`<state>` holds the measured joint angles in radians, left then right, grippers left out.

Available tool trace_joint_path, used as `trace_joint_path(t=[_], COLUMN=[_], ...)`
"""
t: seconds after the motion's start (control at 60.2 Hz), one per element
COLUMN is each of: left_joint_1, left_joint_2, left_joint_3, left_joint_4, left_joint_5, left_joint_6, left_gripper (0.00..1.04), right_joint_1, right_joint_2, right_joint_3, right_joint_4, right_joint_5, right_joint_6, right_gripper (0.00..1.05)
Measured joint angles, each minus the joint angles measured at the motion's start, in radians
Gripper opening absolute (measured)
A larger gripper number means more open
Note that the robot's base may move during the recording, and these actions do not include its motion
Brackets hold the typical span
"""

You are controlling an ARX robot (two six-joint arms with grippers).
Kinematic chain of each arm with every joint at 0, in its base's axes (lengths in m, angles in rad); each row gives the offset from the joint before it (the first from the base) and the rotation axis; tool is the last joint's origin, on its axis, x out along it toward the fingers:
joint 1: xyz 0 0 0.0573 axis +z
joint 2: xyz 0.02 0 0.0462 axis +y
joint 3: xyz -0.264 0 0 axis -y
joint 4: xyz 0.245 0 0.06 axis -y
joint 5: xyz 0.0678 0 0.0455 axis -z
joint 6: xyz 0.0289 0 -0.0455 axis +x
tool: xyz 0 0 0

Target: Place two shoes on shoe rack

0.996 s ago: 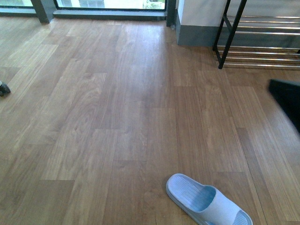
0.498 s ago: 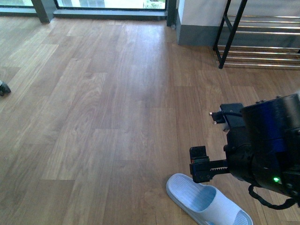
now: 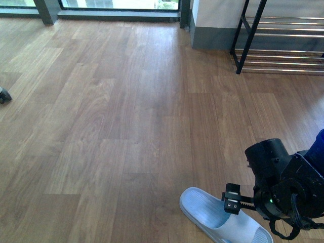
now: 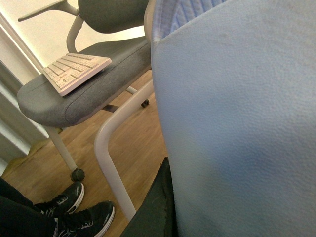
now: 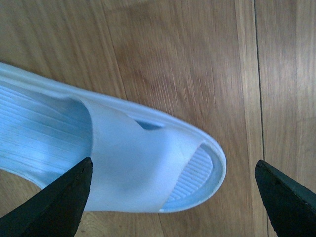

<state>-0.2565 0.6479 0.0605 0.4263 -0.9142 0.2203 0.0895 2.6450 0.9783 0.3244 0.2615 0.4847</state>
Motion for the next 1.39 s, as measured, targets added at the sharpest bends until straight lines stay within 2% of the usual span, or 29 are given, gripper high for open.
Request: trace_joint_path(t=[0.116, 0.232, 0.299, 0.415, 0.631, 0.996, 1.162, 1.394], left_joint_1=[0.000, 0.000, 0.000, 0.000, 0.000, 0.000, 0.000, 0.000], left_joint_2=[0.000, 0.000, 0.000, 0.000, 0.000, 0.000, 0.000, 0.000], left_joint_3=[0.000, 0.000, 0.000, 0.000, 0.000, 0.000, 0.000, 0.000], left_joint_4=[0.000, 0.000, 0.000, 0.000, 0.000, 0.000, 0.000, 0.000], left_joint_5=[0.000, 0.000, 0.000, 0.000, 0.000, 0.000, 0.000, 0.000], left_joint_6=[0.000, 0.000, 0.000, 0.000, 0.000, 0.000, 0.000, 0.000], left_gripper=[0.02, 0.02, 0.02, 0.02, 0.02, 0.02, 0.02, 0.02], right_joint_1=[-0.014, -0.045, -0.056, -0.046, -0.019, 0.034, 0.077, 0.085], right_joint_2=[0.029, 0.042, 0.043, 0.043, 0.018, -0.066, -0.015, 0.051], right_joint_3=[0.016, 0.031, 0.031, 0.032, 0.010, -0.060, -0.035, 0.036], right_joint_4=[-0.014, -0.024, -0.025, -0.024, 0.007, 0.053, 0.056, 0.063], right_joint_5=[-0.018, -0.113, -0.129, -0.125, -0.179, -0.178, -0.176, -0.137], right_joint_6=[0.050, 0.156, 0.198, 0.231, 0.290, 0.296, 0.292, 0.278], right_gripper=[0.95, 0.95, 0.95, 0.95, 0.95, 0.95, 0.95, 0.95])
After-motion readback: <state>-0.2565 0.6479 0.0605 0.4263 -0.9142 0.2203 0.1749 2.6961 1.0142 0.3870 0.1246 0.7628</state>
